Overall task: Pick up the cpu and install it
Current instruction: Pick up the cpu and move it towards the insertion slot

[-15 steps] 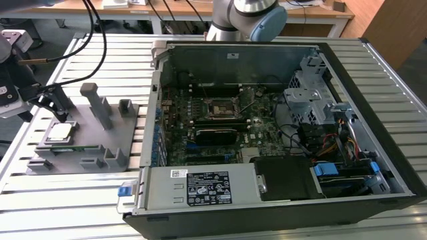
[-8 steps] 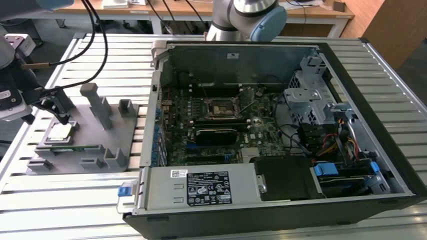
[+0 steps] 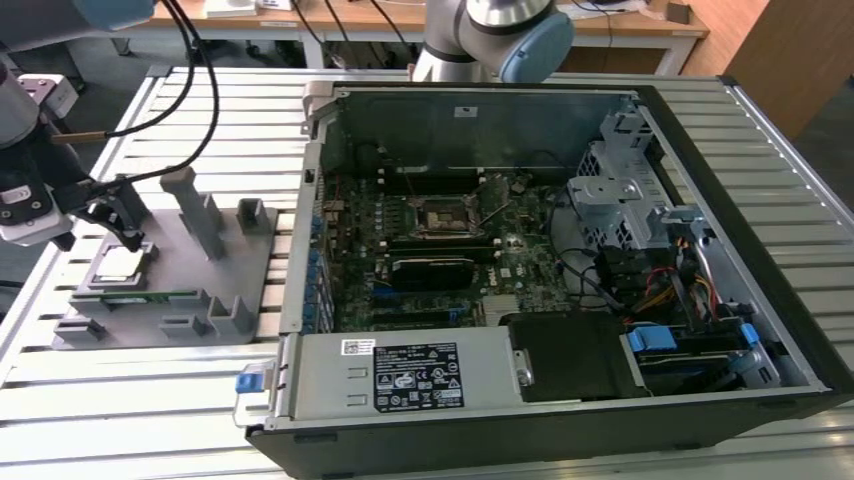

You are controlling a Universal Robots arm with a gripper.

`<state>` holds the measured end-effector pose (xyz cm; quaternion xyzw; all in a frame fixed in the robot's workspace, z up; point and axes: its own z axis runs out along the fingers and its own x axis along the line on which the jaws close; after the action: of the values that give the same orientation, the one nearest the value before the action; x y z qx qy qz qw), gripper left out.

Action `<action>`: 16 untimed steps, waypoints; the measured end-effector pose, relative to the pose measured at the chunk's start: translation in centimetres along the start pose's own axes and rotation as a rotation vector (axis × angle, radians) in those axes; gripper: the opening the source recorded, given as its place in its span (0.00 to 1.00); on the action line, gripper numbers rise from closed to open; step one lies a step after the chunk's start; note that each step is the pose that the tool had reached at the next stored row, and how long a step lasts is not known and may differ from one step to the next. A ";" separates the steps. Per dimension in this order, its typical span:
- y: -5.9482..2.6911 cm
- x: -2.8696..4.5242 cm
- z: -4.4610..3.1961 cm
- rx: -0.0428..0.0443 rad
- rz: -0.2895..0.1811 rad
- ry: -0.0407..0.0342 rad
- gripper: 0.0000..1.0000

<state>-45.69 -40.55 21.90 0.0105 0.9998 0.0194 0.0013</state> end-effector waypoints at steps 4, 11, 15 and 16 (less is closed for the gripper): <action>-0.01 0.00 0.39 0.0000 0.000 0.0001 0.78; -0.04 0.01 0.96 0.0001 0.001 0.0002 0.78; -0.04 0.00 1.14 0.0001 0.001 0.0001 0.78; -0.04 0.01 1.19 0.0001 0.001 0.0002 0.78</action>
<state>-45.70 -40.55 20.72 0.0107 0.9998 0.0194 0.0012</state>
